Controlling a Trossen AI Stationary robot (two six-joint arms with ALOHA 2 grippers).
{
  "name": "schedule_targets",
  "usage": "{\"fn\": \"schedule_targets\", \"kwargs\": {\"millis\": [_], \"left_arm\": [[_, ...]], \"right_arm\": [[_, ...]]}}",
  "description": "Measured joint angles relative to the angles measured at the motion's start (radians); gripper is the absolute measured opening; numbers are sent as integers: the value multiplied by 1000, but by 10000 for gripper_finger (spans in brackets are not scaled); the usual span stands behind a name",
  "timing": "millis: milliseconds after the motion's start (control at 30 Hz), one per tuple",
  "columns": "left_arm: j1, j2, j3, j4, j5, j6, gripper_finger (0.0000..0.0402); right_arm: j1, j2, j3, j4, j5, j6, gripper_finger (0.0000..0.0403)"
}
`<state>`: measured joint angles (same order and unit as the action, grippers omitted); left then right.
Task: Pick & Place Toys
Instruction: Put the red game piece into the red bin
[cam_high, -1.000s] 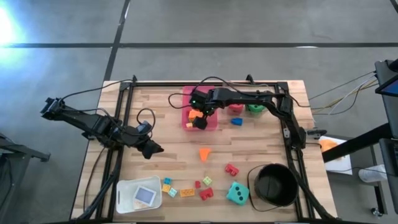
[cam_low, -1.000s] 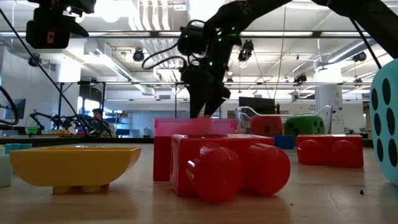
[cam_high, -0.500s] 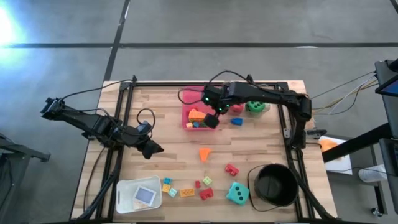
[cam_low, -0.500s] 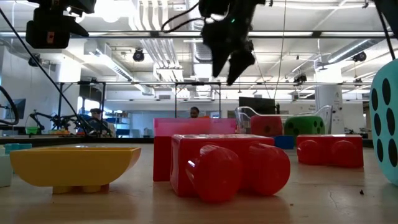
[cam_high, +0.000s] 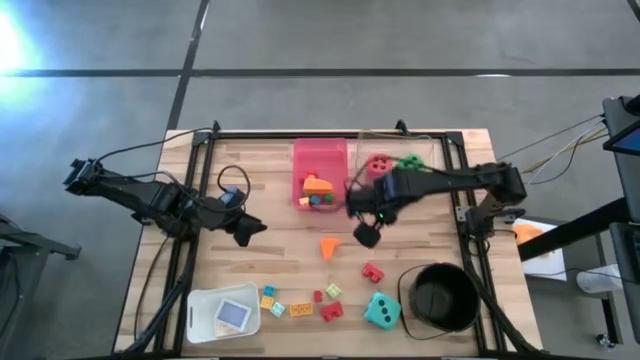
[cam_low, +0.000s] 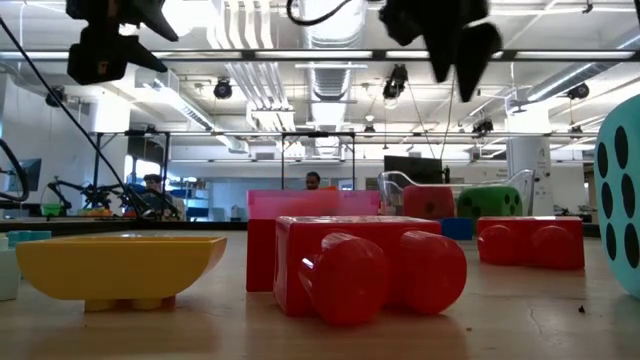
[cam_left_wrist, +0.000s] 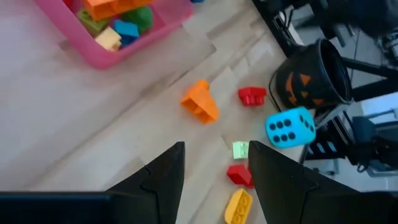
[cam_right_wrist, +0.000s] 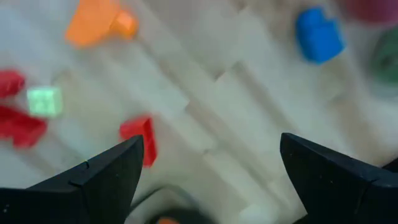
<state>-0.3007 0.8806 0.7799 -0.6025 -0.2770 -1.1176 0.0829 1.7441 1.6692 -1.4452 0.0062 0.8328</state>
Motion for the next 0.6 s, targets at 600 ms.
{"fn": "schedule_targets", "kwargs": {"millis": [600], "left_arm": [[98,0,2,94,180,159,181]], "right_arm": [[266,35,-387,471,27,214,368]]}}
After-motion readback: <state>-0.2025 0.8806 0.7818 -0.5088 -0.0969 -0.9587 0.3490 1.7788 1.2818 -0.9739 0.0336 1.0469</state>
